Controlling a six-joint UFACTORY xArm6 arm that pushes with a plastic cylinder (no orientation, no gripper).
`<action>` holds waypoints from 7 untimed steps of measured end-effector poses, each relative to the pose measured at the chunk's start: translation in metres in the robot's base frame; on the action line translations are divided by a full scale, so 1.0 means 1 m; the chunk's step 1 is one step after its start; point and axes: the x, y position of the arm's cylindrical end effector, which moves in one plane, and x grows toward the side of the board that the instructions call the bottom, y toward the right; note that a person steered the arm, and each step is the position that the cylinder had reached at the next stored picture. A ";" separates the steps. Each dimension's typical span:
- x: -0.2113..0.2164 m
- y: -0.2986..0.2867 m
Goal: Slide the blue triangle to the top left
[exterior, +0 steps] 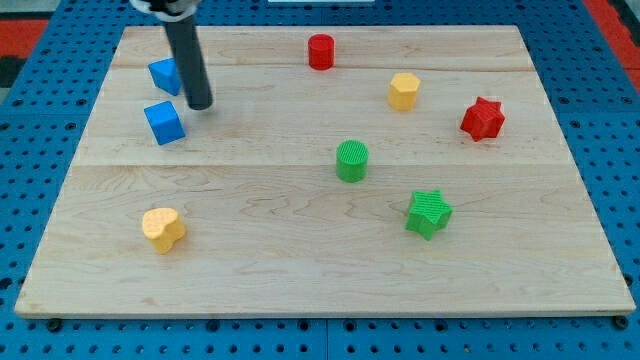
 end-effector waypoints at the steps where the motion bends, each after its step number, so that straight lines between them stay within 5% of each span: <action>1: -0.013 -0.041; 7: -0.019 -0.004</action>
